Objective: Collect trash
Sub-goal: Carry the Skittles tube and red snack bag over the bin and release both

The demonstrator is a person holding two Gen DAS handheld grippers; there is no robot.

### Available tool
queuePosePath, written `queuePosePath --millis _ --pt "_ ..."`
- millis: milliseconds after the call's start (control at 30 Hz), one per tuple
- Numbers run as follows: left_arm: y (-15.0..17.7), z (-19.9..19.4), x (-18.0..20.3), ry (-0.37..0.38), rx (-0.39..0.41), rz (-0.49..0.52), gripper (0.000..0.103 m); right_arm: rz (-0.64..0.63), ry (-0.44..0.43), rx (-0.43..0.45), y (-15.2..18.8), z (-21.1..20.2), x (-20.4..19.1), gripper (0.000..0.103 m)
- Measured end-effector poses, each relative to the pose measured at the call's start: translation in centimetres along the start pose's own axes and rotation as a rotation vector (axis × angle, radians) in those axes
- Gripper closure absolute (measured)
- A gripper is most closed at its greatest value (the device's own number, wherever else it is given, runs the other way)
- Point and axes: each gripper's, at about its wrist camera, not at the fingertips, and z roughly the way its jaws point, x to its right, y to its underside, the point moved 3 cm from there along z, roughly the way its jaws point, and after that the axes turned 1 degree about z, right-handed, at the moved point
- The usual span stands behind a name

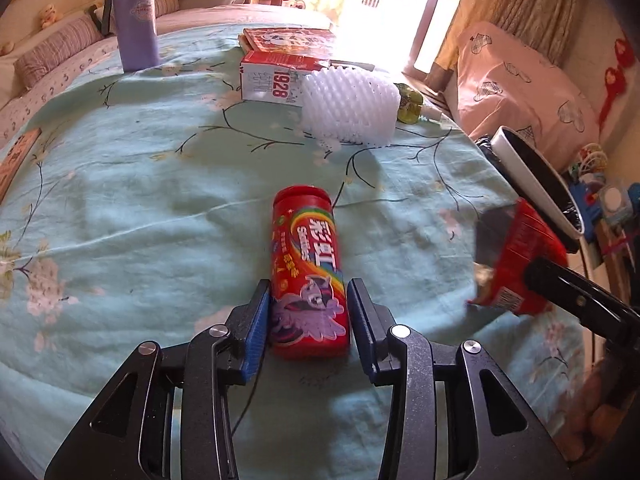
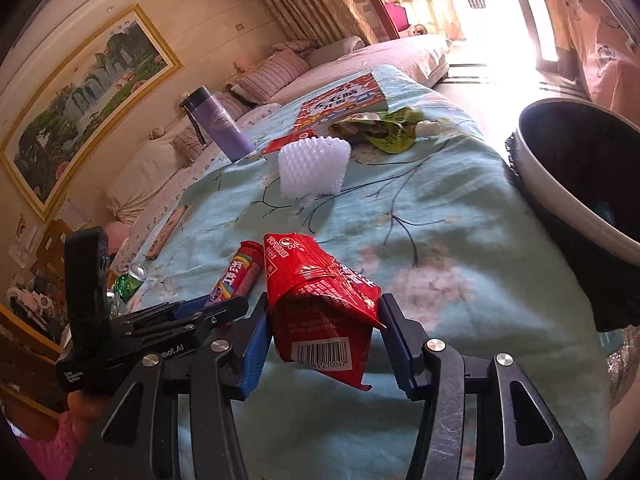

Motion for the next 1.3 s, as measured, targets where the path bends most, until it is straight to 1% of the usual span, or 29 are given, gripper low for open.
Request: queuePosePath --millis 100,267,433,567,733,1033,1300 --pt "-0.3 0.4 0.2 -0.019 0.009 0.009 0.069 0.018 0.007 0.014 0.3 -1.1 1.1 0.050" --pt "-0.6 -0.1 1.1 0.023 0.020 -0.002 0.070 0.037 0.022 0.043 0.5 -2.4 2.5 0.050" --pt "-0.6 -1.5 4.1 0.068 0.043 0.046 0.070 0.065 0.036 0.074 0.1 -3.5 3.8 0.050" --pt "-1.0 -2.5 7.0 0.116 0.056 0.083 0.070 0.078 0.045 0.104 -0.2 -4.8 4.7 0.050" --pt "-1.8 -3.0 10.4 0.154 0.069 0.130 0.070 0.096 0.065 0.145 -0.8 -6.5 6.0 0.050" --pt "-2.9 -3.5 14.5 0.191 0.085 0.193 0.070 0.137 0.110 0.213 -1.4 -9.6 8.9 0.050" --pt "-3.9 -3.4 16.9 0.212 0.093 0.235 0.070 0.156 0.136 0.244 -2.1 -11.0 10.7 0.050"
